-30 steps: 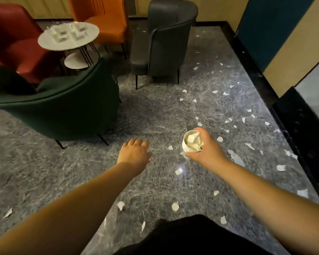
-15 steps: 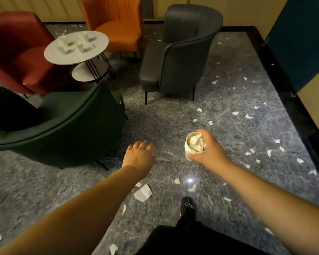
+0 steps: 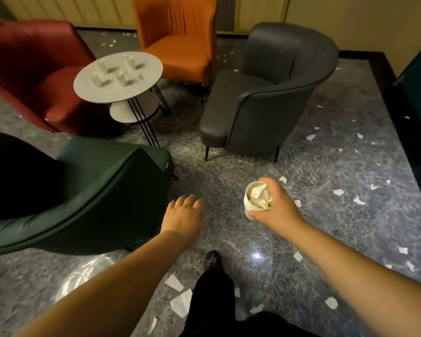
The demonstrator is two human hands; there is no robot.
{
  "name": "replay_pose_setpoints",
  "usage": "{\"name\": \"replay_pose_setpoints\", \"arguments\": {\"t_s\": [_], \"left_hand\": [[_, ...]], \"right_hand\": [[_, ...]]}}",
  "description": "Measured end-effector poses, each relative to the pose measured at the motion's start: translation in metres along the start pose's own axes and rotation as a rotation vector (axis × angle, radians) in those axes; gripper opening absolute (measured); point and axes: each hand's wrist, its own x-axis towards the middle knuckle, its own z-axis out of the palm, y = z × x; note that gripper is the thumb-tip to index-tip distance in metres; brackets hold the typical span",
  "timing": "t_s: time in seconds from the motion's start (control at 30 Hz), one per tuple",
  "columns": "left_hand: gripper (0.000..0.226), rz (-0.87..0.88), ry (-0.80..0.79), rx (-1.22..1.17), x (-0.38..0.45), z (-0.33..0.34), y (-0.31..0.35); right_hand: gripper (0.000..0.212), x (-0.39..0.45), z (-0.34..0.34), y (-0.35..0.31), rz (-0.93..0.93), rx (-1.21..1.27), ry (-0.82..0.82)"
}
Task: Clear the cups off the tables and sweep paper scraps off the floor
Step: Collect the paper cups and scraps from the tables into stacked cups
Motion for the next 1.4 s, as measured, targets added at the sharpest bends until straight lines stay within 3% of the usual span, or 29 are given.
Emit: {"name": "replay_pose_setpoints", "arguments": {"t_s": [0.37,0.67,1.03,1.4], "left_hand": [[0.053,0.012,0.051,0.008,0.194,-0.084,-0.059],[0.053,-0.034,0.055,0.005,0.308,-0.129,-0.103],[0.054,-0.293,0.108,-0.094,0.462,-0.192,-0.168],[0.053,-0.558,0.128,-0.183,0.502,-0.226,-0.256]], "right_hand": [[0.083,0.211,-0.002,-0.049,-0.045,-0.013,0.062],[0.083,0.348,0.003,-0.073,-0.048,-0.038,-0.006],[0.079,0.585,0.012,-0.137,-0.192,-0.035,-0.228],[0.084,0.727,0.085,-0.218,-0.363,-0.057,-0.419]]}}
